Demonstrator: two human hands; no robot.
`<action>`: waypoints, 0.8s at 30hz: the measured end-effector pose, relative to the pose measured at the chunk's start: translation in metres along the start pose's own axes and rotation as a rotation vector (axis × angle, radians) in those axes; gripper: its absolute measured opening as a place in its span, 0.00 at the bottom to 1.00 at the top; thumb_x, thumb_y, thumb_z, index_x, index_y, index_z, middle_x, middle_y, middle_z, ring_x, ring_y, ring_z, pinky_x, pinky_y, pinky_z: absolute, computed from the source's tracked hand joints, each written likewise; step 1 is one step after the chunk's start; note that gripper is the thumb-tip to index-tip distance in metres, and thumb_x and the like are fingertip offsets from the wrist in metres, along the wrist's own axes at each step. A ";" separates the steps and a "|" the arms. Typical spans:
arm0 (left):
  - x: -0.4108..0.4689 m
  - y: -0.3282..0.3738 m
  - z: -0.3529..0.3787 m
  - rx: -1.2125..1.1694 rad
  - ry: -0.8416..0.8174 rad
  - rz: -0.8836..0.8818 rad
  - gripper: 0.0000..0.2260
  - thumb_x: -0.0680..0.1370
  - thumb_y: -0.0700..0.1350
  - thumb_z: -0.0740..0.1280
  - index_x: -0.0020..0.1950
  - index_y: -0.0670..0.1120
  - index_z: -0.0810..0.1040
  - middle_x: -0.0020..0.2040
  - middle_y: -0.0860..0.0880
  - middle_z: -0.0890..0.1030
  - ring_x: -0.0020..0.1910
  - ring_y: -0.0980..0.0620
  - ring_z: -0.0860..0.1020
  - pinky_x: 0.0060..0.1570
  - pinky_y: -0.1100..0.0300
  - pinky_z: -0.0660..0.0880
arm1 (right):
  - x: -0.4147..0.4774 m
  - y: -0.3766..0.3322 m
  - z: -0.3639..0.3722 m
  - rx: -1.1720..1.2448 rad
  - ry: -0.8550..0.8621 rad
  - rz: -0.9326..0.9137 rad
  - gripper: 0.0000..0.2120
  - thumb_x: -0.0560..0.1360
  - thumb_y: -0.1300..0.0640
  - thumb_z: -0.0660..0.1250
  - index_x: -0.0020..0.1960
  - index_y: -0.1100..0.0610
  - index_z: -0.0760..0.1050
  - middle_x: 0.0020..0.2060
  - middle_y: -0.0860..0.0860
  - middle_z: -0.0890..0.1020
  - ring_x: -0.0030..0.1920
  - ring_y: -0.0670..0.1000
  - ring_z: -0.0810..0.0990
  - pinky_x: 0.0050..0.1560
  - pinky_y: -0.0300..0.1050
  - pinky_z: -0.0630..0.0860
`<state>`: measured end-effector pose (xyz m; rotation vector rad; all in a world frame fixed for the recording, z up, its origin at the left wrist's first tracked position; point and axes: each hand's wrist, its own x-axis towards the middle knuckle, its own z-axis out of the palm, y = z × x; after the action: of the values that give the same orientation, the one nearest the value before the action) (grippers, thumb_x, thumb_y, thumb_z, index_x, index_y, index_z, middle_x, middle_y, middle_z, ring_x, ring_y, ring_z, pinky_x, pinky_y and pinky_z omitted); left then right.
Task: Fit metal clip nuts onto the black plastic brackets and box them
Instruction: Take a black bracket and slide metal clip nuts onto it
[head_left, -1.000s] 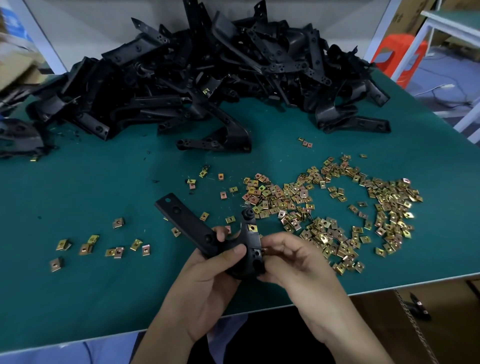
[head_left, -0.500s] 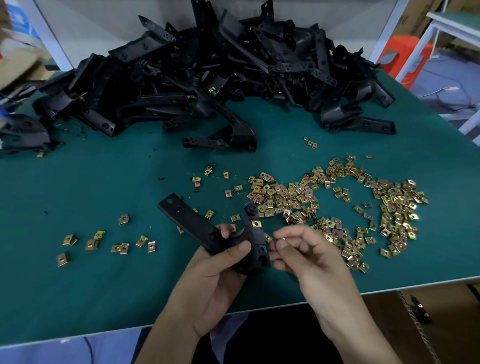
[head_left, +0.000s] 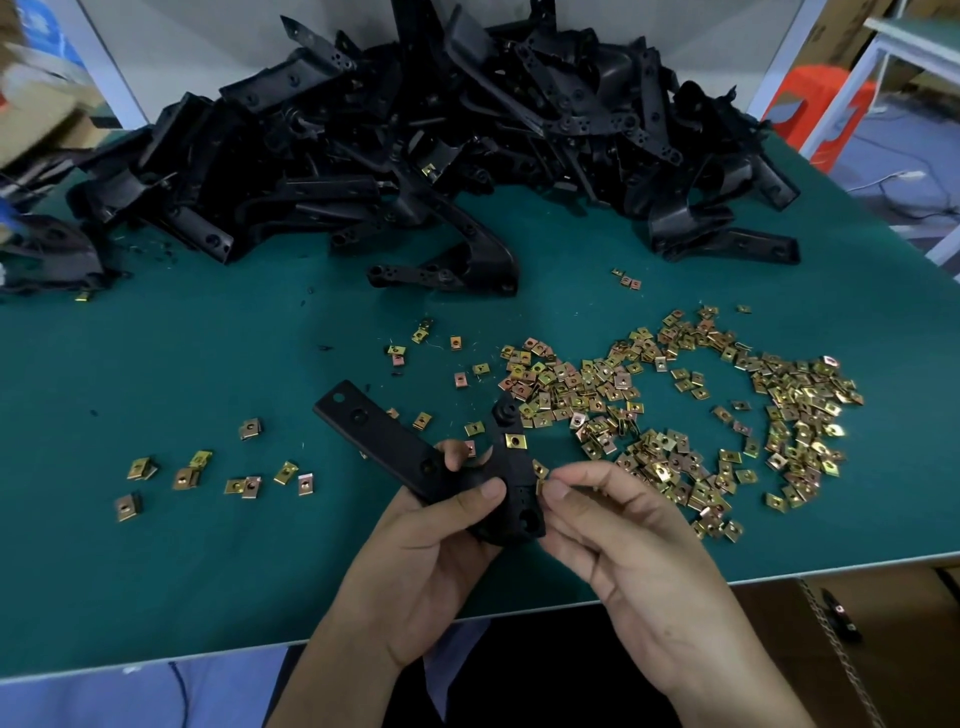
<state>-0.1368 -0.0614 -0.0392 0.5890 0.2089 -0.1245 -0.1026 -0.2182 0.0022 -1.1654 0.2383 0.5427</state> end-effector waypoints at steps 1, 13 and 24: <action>0.000 0.000 0.000 0.000 0.006 -0.001 0.13 0.72 0.31 0.71 0.46 0.48 0.74 0.60 0.36 0.81 0.60 0.39 0.81 0.54 0.50 0.81 | 0.000 -0.001 0.001 -0.005 0.000 -0.001 0.07 0.62 0.60 0.75 0.40 0.57 0.85 0.44 0.61 0.86 0.41 0.53 0.86 0.40 0.42 0.83; 0.001 -0.002 -0.006 -0.011 -0.070 -0.019 0.19 0.68 0.32 0.79 0.48 0.48 0.73 0.58 0.38 0.79 0.59 0.38 0.78 0.63 0.43 0.72 | 0.004 -0.004 -0.006 -0.079 -0.106 0.033 0.13 0.56 0.60 0.80 0.40 0.53 0.84 0.35 0.57 0.81 0.36 0.52 0.82 0.39 0.40 0.81; -0.002 -0.001 -0.004 -0.019 -0.132 -0.064 0.21 0.66 0.29 0.78 0.48 0.46 0.73 0.59 0.37 0.73 0.61 0.36 0.79 0.57 0.44 0.78 | 0.001 -0.013 -0.009 -0.198 -0.230 0.062 0.17 0.59 0.67 0.76 0.45 0.59 0.78 0.29 0.53 0.76 0.32 0.48 0.77 0.45 0.42 0.71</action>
<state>-0.1398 -0.0596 -0.0428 0.5534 0.1006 -0.2229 -0.0942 -0.2301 0.0081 -1.2779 0.0226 0.7623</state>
